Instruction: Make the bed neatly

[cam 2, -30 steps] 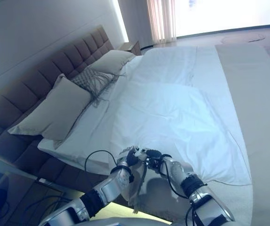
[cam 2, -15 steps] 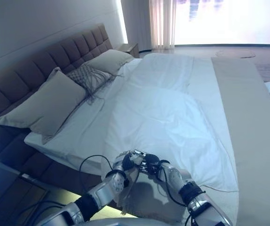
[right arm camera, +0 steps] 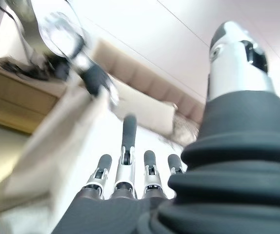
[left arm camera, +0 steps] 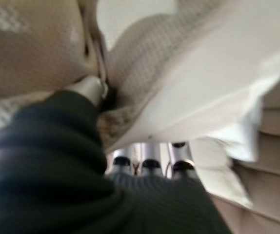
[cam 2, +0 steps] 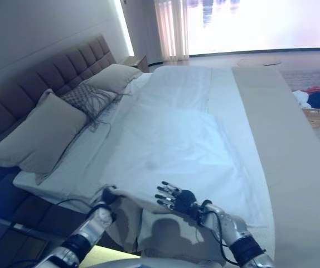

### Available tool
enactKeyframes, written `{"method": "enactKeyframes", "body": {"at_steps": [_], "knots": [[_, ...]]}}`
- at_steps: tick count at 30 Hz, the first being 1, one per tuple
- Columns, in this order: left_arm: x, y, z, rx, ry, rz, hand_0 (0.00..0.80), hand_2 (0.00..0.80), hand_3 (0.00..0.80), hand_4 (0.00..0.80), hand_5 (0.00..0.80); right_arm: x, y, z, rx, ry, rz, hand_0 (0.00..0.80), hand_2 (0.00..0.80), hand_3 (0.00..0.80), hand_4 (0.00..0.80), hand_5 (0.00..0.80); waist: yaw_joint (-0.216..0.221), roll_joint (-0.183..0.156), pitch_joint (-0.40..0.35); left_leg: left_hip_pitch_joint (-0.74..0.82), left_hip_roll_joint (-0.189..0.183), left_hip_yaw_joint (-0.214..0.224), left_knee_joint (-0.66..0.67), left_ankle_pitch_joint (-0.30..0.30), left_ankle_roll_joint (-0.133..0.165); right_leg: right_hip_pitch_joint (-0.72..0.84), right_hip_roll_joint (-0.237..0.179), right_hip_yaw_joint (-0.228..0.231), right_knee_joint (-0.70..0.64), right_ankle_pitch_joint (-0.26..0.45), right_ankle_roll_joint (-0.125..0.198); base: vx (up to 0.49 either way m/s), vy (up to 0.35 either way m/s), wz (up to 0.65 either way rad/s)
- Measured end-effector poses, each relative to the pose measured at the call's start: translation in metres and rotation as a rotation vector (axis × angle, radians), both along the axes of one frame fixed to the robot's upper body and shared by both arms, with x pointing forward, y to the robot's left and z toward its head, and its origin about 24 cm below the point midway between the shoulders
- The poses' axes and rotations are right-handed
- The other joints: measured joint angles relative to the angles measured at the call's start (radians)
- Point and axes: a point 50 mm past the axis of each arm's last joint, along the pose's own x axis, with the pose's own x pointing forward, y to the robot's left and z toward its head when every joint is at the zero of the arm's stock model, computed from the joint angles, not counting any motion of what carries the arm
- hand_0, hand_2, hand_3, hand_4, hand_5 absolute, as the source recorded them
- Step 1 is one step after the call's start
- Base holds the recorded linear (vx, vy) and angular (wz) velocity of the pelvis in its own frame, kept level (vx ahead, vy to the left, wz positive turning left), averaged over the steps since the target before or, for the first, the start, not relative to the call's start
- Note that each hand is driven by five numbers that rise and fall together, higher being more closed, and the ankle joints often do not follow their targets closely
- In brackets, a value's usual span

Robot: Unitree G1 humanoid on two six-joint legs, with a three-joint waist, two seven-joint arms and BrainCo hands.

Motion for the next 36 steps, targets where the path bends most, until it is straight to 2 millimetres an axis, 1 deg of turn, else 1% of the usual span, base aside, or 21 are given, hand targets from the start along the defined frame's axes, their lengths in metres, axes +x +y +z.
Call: {"method": "enactKeyframes", "body": {"at_steps": [2, 5, 7, 9, 13, 16, 18, 19, 21, 23, 29, 31, 33, 35, 36], "knots": [[-0.006, 0.013, -0.002, 0.020, 0.011, 0.048, 0.800, 0.800, 0.800, 0.800, 0.800, 0.000, -0.014, 0.001, -0.008, -0.001, -0.040, 0.000, 0.000, 0.000, 0.000, 0.000, 0.000, 0.005, -0.006, 0.001, -0.002, 0.006, -0.003, 0.000, 0.000, -0.002, -0.001, 0.001, 0.000, 0.000, 0.000, -0.008, 0.056, -0.02], [-0.016, 0.028, -0.004, 0.010, 0.012, 0.110, 0.800, 0.800, 0.800, 0.800, 0.800, -0.004, -0.025, -0.001, -0.005, 0.008, -0.078, 0.000, 0.000, 0.000, 0.000, 0.000, -0.003, 0.019, -0.020, -0.001, -0.005, 0.006, -0.008, 0.000, 0.000, -0.018, -0.002, 0.014, 0.006, 0.000, 0.000, -0.009, 0.049, -0.10], [-0.020, 0.030, -0.007, 0.008, 0.019, 0.119, 0.800, 0.800, 0.800, 0.800, 0.800, -0.009, -0.030, -0.004, -0.016, 0.024, -0.097, 0.000, 0.000, 0.000, 0.000, 0.000, -0.009, 0.029, -0.027, -0.001, -0.007, 0.006, -0.008, 0.000, 0.000, -0.020, -0.003, 0.019, 0.006, 0.000, 0.001, -0.009, 0.039, -0.07], [-0.024, 0.031, -0.009, 0.012, 0.025, 0.124, 0.800, 0.800, 0.800, 0.800, 0.800, -0.012, -0.033, -0.006, -0.023, 0.037, -0.099, 0.000, 0.000, 0.000, 0.000, 0.000, -0.025, 0.035, -0.032, -0.002, -0.007, 0.006, -0.009, 0.000, 0.000, -0.022, -0.002, 0.020, 0.006, 0.000, 0.001, -0.002, 0.037, -0.02], [-0.028, 0.036, -0.012, -0.004, 0.018, 0.154, 0.800, 0.800, 0.800, 0.800, 0.800, -0.017, -0.047, -0.007, -0.035, 0.048, -0.144, 0.000, 0.000, 0.000, 0.000, 0.000, -0.028, 0.043, -0.037, -0.004, -0.007, 0.006, -0.009, 0.000, 0.000, -0.029, -0.002, 0.026, 0.008, 0.000, 0.001, -0.007, 0.035, -0.04], [-0.031, 0.047, -0.009, -0.011, -0.011, 0.214, 0.800, 0.800, 0.800, 0.800, 0.800, -0.020, -0.060, -0.005, -0.051, 0.034, -0.160, 0.000, 0.000, 0.000, 0.000, 0.000, -0.030, 0.047, -0.041, -0.014, -0.009, 0.006, -0.010, 0.000, 0.000, -0.048, -0.004, 0.037, 0.014, 0.000, 0.001, -0.037, 0.041, -0.06], [-0.033, 0.059, -0.006, -0.032, -0.041, 0.284, 0.800, 0.800, 0.800, 0.800, 0.800, -0.021, -0.067, -0.002, -0.060, 0.022, -0.167, 0.000, 0.000, 0.000, 0.000, 0.000, -0.037, 0.051, -0.044, -0.024, -0.010, 0.006, -0.012, 0.000, 0.000, -0.067, -0.004, 0.044, 0.022, 0.000, 0.001, -0.049, 0.049, -0.06], [-0.036, 0.071, -0.003, -0.026, -0.048, 0.322, 0.800, 0.800, 0.800, 0.800, 0.800, -0.020, -0.070, 0.000, -0.060, 0.012, -0.168, 0.000, 0.000, 0.000, 0.000, 0.000, -0.051, 0.054, -0.046, -0.030, -0.010, 0.006, -0.013, 0.000, 0.000, -0.073, -0.003, 0.045, 0.023, -0.001, 0.000, -0.042, 0.051, -0.06], [-0.039, 0.092, 0.006, -0.020, -0.077, 0.385, 0.800, 0.800, 0.800, 0.800, 0.800, -0.021, -0.076, 0.002, -0.071, 0.006, -0.165, 0.000, 0.000, 0.000, 0.000, 0.000, -0.061, 0.056, -0.047, -0.033, -0.010, 0.006, -0.013, 0.000, 0.000, -0.077, -0.003, 0.047, 0.023, 0.000, 0.000, -0.045, 0.056, -0.05], [-0.041, 0.118, 0.020, 0.001, -0.109, 0.443, 0.800, 0.800, 0.800, 0.800, 0.800, -0.021, -0.081, 0.003, -0.073, -0.001, -0.179, 0.000, 0.000, 0.000, 0.000, 0.000, -0.073, 0.056, -0.047, -0.035, -0.010, 0.006, -0.014, 0.000, 0.000, -0.078, -0.003, 0.047, 0.023, 0.000, 0.000, -0.037, 0.049, -0.01], [-0.043, 0.177, 0.064, 0.006, -0.165, 0.535, 0.800, 0.800, 0.800, 0.800, 0.800, -0.020, -0.089, 0.007, -0.083, -0.020, -0.210, 0.000, 0.000, 0.000, 0.000, 0.000, -0.075, 0.058, -0.046, -0.040, -0.011, 0.005, -0.025, 0.001, 0.000, -0.088, -0.003, 0.047, 0.022, 0.000, 0.000, -0.030, 0.029, 0.00], [-0.044, 0.188, 0.073, 0.004, -0.172, 0.555, 0.800, 0.800, 0.800, 0.800, 0.800, -0.022, -0.093, 0.007, -0.087, -0.025, -0.231, 0.000, 0.000, 0.000, 0.000, 0.000, -0.075, 0.058, -0.046, -0.041, -0.012, 0.005, -0.027, 0.001, 0.000, -0.089, -0.004, 0.046, 0.021, 0.000, 0.001, -0.038, 0.024, 0.01], [-0.044, 0.194, 0.078, -0.024, -0.187, 0.584, 0.800, 0.800, 0.800, 0.800, 0.800, -0.024, -0.096, 0.007, -0.080, -0.025, -0.251, 0.000, 0.000, 0.000, 0.000, 0.000, -0.076, 0.059, -0.046, -0.044, -0.013, 0.005, -0.027, 0.001, 0.000, -0.091, -0.004, 0.046, 0.020, 0.000, 0.002, -0.032, 0.014, 0.00], [-0.046, 0.196, 0.078, -0.061, -0.203, 0.621, 0.800, 0.800, 0.800, 0.800, 0.800, -0.025, -0.097, 0.006, -0.081, -0.020, -0.259, 0.000, 0.000, 0.000, 0.000, 0.000, -0.077, 0.063, -0.044, -0.048, -0.013, 0.002, -0.027, 0.001, 0.000, -0.094, -0.001, 0.046, 0.019, 0.000, 0.002, 0.000, 0.000, 0.00], [-0.047, 0.196, 0.077, -0.077, -0.204, 0.640, 0.800, 0.800, 0.800, 0.800, 0.800, -0.025, -0.097, 0.006, -0.077, -0.020, -0.264, 0.000, 0.000, 0.000, 0.000, 0.000, -0.077, 0.060, -0.045, -0.052, -0.013, 0.001, -0.026, 0.002, 0.001, -0.096, -0.001, 0.046, 0.017, 0.000, 0.002, 0.000, 0.000, 0.00]]}}
